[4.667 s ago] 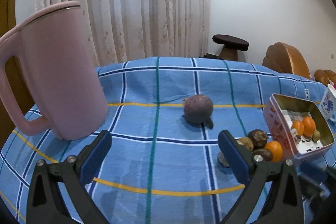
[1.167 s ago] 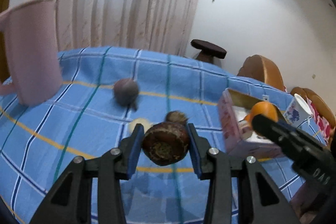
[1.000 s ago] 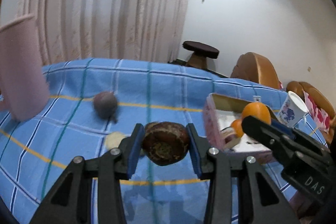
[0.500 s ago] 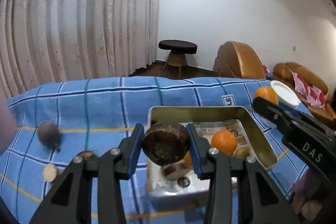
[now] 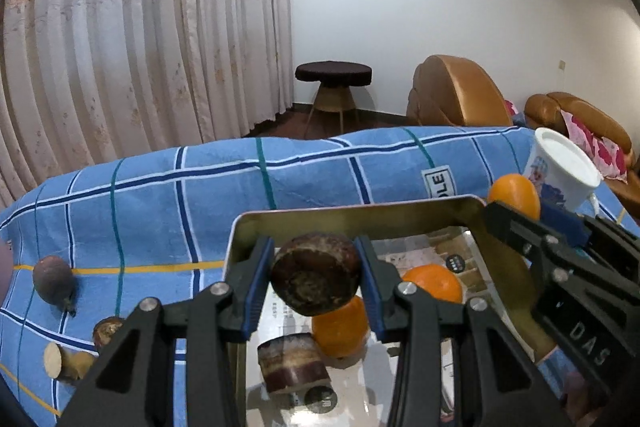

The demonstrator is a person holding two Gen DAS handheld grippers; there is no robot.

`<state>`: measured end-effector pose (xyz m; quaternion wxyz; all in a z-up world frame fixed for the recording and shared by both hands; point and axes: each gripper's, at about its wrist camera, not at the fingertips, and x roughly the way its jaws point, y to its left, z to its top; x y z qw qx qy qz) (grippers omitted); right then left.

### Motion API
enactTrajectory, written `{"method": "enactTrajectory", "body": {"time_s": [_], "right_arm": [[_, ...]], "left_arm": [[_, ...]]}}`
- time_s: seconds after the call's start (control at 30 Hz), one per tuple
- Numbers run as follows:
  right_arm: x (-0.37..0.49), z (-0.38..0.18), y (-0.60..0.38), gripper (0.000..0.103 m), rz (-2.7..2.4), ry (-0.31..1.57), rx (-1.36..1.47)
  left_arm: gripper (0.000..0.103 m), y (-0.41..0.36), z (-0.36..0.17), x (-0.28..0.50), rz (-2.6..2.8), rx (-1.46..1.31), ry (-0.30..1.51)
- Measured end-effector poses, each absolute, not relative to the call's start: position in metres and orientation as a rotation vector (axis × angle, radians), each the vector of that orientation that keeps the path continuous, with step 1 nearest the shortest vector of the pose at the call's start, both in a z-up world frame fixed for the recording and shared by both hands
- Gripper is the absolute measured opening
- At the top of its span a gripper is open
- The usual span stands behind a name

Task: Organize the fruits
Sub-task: 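Lower the orange into the tin and open the right tool while the left tool releases the brown fruit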

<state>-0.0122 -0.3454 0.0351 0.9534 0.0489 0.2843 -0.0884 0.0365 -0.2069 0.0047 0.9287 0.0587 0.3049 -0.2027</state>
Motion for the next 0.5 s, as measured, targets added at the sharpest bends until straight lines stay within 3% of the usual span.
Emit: {"method": "enactTrajectory", "body": {"time_s": [0.5], "right_arm": [[-0.002, 0.008, -0.344, 0.038, -0.111, 0.681, 0.137]], "left_arm": [[0.044, -0.207, -0.006, 0.044, -0.385, 0.130, 0.674]]}}
